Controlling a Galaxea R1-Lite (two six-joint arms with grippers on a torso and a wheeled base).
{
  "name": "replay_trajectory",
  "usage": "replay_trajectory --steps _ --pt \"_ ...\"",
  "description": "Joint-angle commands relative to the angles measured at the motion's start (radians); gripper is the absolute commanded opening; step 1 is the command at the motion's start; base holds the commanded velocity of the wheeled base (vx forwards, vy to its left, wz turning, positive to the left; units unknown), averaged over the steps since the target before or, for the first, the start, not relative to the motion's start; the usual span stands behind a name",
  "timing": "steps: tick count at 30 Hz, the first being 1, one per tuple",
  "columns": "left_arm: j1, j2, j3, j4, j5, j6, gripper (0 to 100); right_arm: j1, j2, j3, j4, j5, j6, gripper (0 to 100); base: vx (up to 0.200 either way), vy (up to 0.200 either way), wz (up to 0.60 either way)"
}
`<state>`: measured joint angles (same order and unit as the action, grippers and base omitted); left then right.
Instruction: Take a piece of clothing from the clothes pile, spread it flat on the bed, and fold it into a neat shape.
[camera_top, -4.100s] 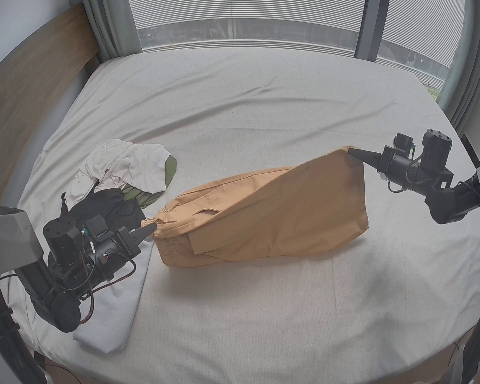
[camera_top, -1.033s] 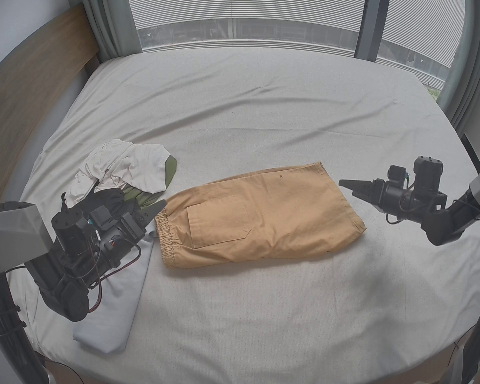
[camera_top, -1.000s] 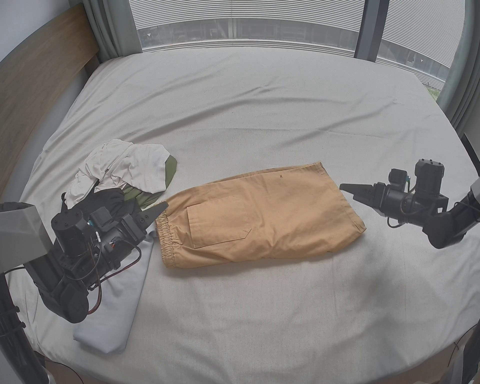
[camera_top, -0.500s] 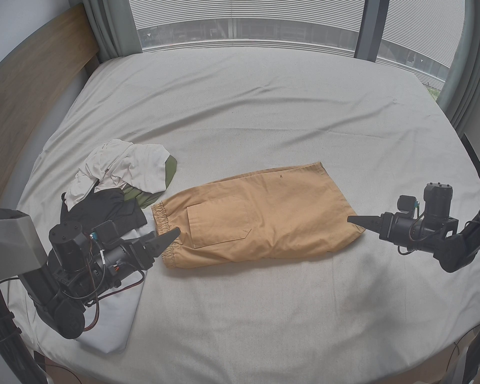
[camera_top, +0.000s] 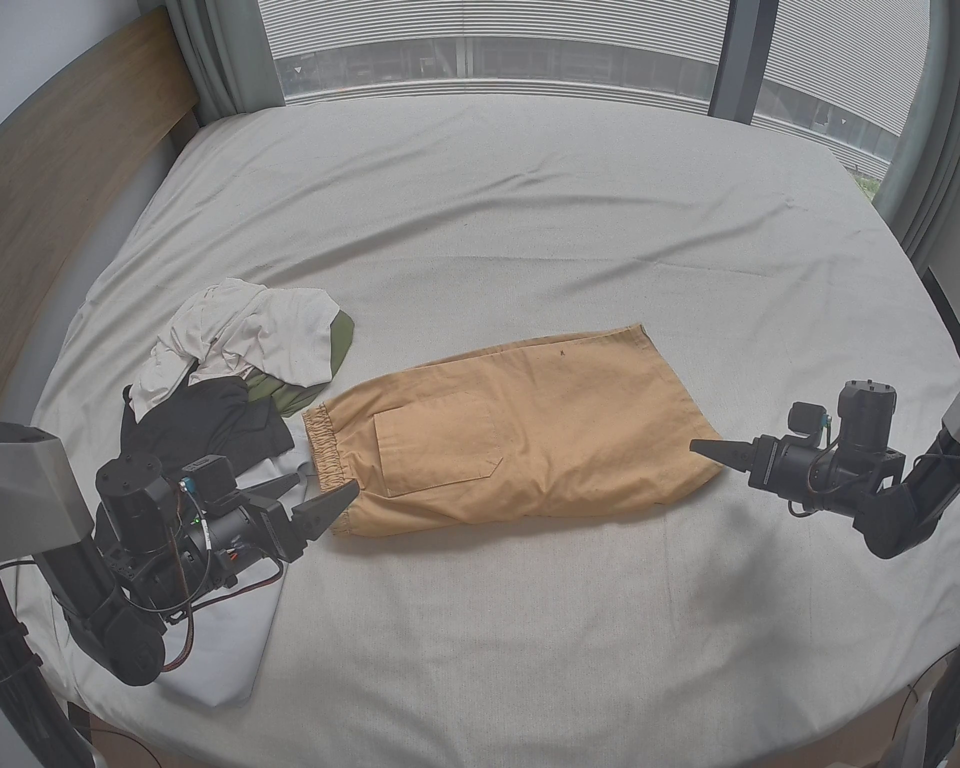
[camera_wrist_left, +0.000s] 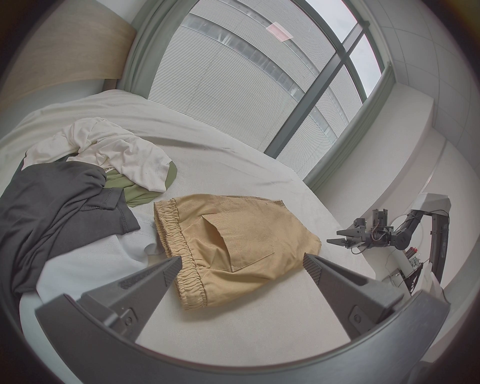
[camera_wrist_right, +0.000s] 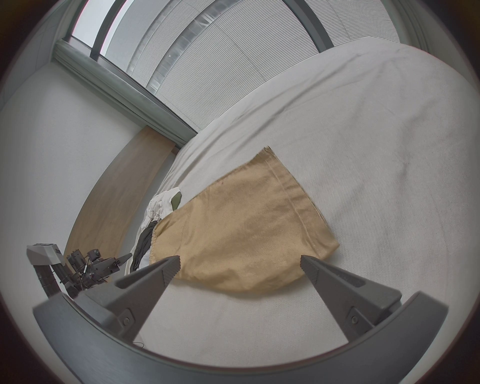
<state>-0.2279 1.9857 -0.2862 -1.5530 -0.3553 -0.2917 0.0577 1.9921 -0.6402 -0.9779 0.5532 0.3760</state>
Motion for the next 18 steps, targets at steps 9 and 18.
replay_trajectory --steps 9,18 --pt "-0.001 0.013 0.004 -0.004 -0.001 0.013 100 0.001 0.111 -0.004 -0.019 -0.002 0.05 100 0.0 0.0 0.0" --pt "-0.001 0.013 0.012 -0.004 -0.002 0.013 100 -0.006 0.194 -0.015 -0.108 -0.004 0.09 100 0.0 0.0 0.0"
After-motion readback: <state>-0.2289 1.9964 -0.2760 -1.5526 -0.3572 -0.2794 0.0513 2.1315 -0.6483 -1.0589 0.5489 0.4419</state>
